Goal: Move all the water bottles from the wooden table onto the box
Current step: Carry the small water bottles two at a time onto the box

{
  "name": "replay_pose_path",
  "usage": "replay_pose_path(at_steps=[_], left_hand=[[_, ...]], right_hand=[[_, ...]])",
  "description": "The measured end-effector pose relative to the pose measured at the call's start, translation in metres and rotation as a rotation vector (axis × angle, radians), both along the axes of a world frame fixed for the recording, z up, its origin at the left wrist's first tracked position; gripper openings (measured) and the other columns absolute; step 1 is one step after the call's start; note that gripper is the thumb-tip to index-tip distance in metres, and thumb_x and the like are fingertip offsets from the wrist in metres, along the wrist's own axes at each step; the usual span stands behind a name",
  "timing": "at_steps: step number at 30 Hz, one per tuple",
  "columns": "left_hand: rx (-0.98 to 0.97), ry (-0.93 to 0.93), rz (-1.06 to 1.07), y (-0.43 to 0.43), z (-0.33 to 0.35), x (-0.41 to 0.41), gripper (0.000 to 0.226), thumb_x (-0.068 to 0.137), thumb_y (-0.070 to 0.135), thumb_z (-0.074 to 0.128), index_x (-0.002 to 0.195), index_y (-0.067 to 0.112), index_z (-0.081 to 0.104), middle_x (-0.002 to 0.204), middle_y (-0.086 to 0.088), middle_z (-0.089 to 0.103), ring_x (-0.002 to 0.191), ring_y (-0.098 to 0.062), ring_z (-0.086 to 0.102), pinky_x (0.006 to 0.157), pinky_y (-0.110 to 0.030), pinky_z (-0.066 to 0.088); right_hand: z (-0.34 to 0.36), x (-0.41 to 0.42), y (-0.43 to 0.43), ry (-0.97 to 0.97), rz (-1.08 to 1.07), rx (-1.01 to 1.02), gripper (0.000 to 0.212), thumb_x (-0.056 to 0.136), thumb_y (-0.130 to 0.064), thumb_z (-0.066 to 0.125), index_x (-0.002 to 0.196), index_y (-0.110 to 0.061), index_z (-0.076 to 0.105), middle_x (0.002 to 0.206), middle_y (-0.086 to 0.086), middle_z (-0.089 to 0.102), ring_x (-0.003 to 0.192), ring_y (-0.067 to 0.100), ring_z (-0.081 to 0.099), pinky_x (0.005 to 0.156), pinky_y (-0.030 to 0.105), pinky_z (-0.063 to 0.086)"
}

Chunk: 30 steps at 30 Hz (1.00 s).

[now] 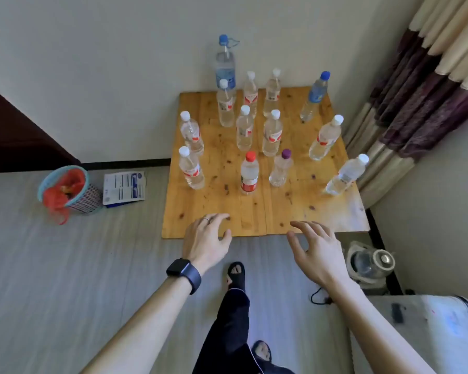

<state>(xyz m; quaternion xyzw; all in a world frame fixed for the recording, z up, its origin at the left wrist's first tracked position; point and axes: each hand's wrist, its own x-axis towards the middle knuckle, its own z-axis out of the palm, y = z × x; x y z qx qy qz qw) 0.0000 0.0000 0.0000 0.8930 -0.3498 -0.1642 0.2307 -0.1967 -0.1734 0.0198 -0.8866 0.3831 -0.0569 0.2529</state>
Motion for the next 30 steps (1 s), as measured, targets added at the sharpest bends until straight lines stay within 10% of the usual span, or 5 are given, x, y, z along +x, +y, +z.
replay_pose_path(at_steps=[16,30], left_hand=[[0.097,0.302,0.037,-0.194,-0.031,0.159,0.086,0.076,0.076,0.059,0.147,0.033,0.038,0.146,-0.002,0.05,0.133,-0.023,0.046,0.105,-0.042,0.044],[0.021,0.63,0.148,-0.221,-0.09,0.142,0.069,0.077,0.049,0.081,0.135,0.041,0.044,0.125,0.018,0.059,0.115,-0.01,0.058,0.092,-0.028,0.05]], right_hand=[[-0.04,0.19,-0.176,0.083,-0.122,0.064,0.04,0.095,-0.049,0.049,0.131,-0.033,0.056,0.137,-0.004,0.056,0.126,0.029,0.045,0.105,0.046,0.04],[-0.115,0.19,-0.211,0.173,-0.204,0.665,0.088,0.073,-0.065,0.077,0.146,-0.047,0.03,0.138,0.002,0.058,0.112,0.022,0.061,0.089,0.032,0.048]])
